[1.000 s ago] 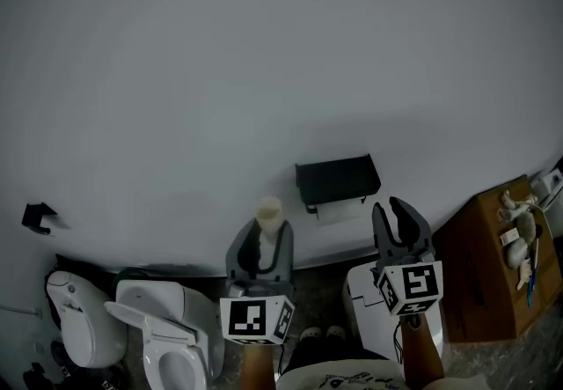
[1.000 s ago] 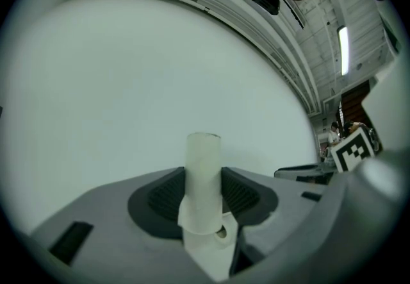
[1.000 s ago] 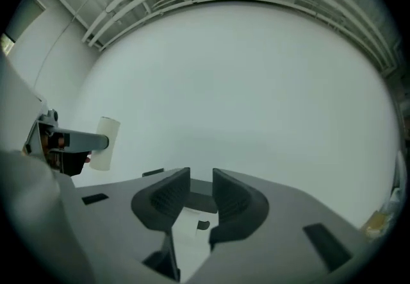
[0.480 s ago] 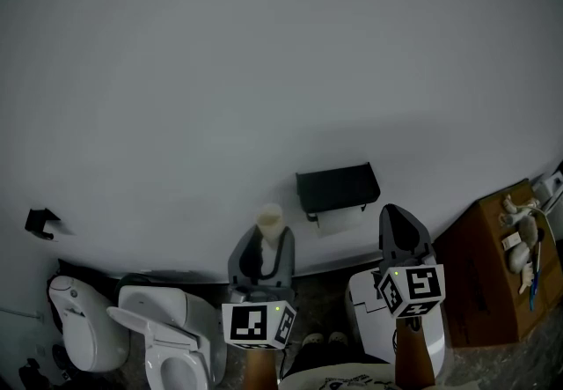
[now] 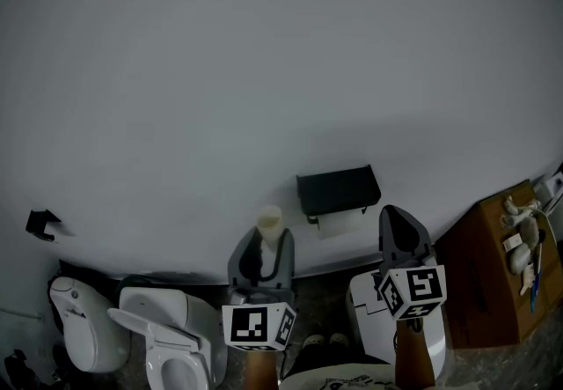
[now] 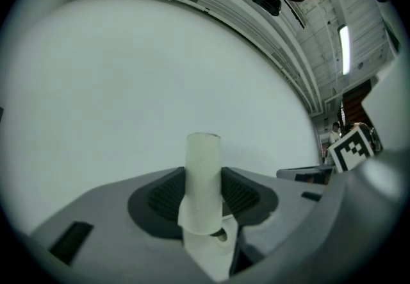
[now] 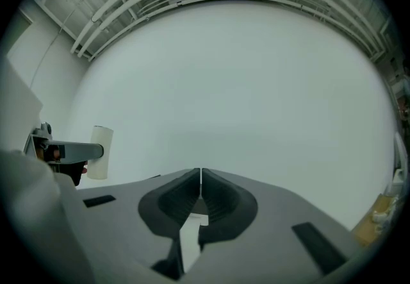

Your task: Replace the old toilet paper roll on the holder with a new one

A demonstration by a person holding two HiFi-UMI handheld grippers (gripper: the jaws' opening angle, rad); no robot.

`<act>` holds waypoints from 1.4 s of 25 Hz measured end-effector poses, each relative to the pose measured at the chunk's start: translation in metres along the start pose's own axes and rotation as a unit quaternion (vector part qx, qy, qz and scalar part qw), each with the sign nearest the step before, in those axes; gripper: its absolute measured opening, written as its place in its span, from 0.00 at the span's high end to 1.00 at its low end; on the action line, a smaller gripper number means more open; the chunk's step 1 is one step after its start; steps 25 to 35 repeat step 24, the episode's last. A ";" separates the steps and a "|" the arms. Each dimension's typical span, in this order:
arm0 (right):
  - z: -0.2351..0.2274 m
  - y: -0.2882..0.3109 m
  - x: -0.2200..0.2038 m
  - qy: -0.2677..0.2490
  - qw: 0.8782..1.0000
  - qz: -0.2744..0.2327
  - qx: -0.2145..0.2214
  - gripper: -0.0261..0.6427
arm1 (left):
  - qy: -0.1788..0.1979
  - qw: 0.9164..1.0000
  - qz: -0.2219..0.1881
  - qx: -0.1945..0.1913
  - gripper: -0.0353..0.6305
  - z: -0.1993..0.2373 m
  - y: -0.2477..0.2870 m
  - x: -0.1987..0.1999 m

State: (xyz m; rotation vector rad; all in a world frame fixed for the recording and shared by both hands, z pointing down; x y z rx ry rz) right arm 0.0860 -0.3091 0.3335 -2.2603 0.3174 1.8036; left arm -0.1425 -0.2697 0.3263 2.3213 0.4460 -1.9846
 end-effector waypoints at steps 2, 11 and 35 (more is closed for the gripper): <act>-0.001 -0.001 0.000 0.001 1.000 -0.001 -0.001 0.92 | 0.001 1.000 0.000 -0.001 0.68 -0.001 0.000 0.001; -0.002 0.000 -0.002 0.004 1.000 0.005 0.002 0.92 | 0.005 1.000 -0.001 -0.005 0.68 -0.003 0.002 0.002; -0.004 0.001 -0.003 -0.006 1.000 0.010 -0.004 0.92 | 0.010 1.000 -0.001 -0.009 0.68 -0.002 0.004 0.002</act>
Point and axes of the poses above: the fingertips, and each gripper's own axes: y forward along the fingers, z to its left, x out of its top, the point moved 4 cm from there along -y, backward along the fingers, and after that the axes turned 13 degrees about y, right-handed, at the moved point
